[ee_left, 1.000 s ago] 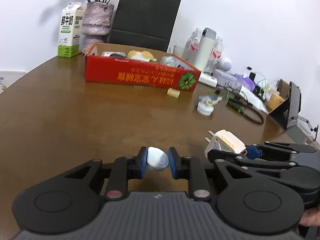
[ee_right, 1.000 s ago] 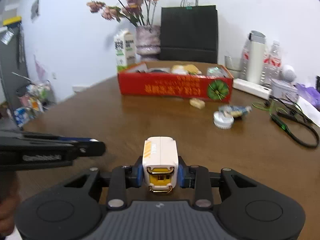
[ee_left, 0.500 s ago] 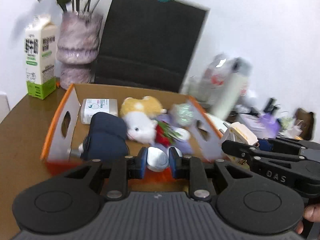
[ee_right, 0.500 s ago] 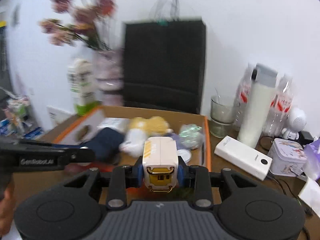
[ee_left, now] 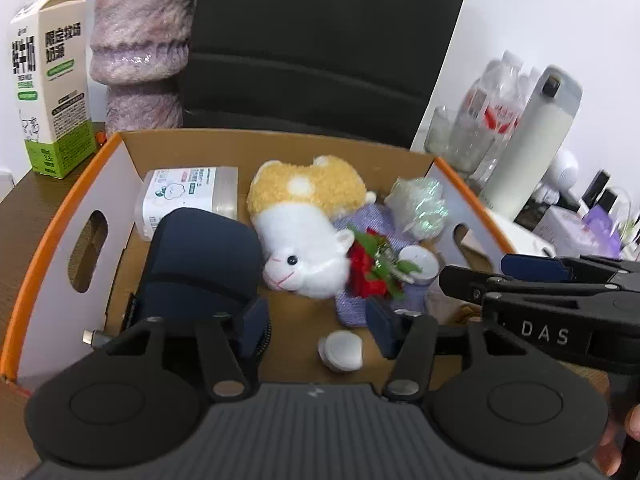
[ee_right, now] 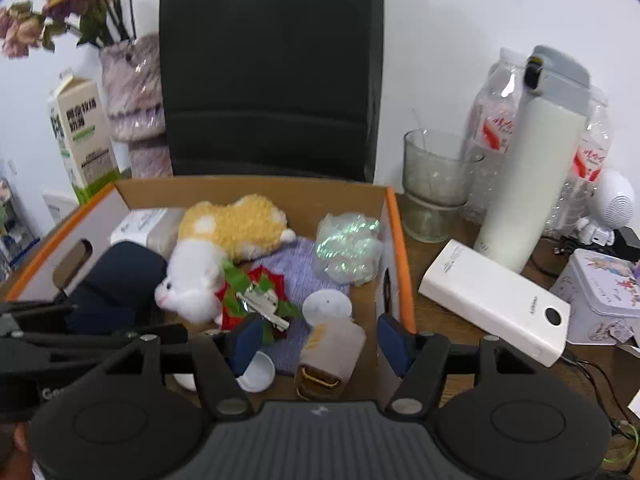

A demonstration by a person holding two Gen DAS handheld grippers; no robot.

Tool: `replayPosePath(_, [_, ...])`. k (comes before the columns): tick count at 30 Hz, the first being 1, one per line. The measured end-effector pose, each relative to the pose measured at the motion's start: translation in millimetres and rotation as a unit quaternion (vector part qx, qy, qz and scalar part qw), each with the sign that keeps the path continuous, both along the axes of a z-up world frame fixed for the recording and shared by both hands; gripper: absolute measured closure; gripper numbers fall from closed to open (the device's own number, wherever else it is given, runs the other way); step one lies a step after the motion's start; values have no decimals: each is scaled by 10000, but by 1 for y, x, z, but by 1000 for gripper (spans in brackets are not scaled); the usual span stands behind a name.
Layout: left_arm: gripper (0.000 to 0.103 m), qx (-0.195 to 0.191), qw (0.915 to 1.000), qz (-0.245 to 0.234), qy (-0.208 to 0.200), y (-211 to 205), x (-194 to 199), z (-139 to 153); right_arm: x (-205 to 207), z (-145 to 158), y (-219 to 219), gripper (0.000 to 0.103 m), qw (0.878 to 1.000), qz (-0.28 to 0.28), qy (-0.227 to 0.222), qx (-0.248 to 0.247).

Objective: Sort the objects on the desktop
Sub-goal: 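Carry the earbud case and cube charger into the box and release both, then grasp the white brush head with the left gripper while the right grasps the blue packet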

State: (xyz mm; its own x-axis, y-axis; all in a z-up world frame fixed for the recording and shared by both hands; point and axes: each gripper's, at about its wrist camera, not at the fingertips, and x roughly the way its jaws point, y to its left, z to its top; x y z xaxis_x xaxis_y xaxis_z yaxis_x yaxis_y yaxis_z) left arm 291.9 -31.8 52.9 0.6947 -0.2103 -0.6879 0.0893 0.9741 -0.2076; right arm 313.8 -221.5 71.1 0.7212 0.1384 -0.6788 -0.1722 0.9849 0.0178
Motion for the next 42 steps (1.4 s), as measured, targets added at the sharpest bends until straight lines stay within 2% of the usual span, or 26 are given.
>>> replayPosePath(3, [32,-145,9997,78,-168,3,-9,17,-8,16,-4,35,9997,-44,-191,159])
replayPosePath(5, [26,-93,9991,144,-379,5,-19,30,-13,24,-3,30,9995,-14,-259,181])
replayPosePath(9, [18,-48,9986,128,-507,10,-37,50,-26,37,0,23,9993,63,-216,289])
replayPosePath(13, [8,167,9966,189,-780,19,-80,61,-57,45,1,20,9977,207,-325,553])
replayPosePath(17, [3,79,9943,279,-1024,33,-131,65,-103,48,0,19,9933,318,-485,997])
replayPosePath(21, [1,110,9927,329,-1154,37,-182,58,-151,43,6,17,9879,468,-644,1329])
replayPosePath(25, [0,206,9922,324,-1187,39,-226,37,-199,25,12,16,9861,596,-734,1364])
replayPosePath(29, [0,260,9939,459,-969,46,-258,10,-241,-6,15,15,9885,585,-572,1270])
replayPosePath(33, [0,262,9951,521,-805,48,-292,-19,-274,-34,3,15,9872,339,-228,1543])
replayPosePath(35, [0,193,9961,465,-721,50,-302,-31,-286,-43,1,15,9898,275,-160,1388])
replayPosePath(38, [0,267,9970,489,-538,48,-308,-41,-308,-50,2,15,9948,293,-324,921])
replayPosePath(42, [0,365,9963,470,-615,45,-311,-41,-334,-56,3,15,9963,332,-535,577])
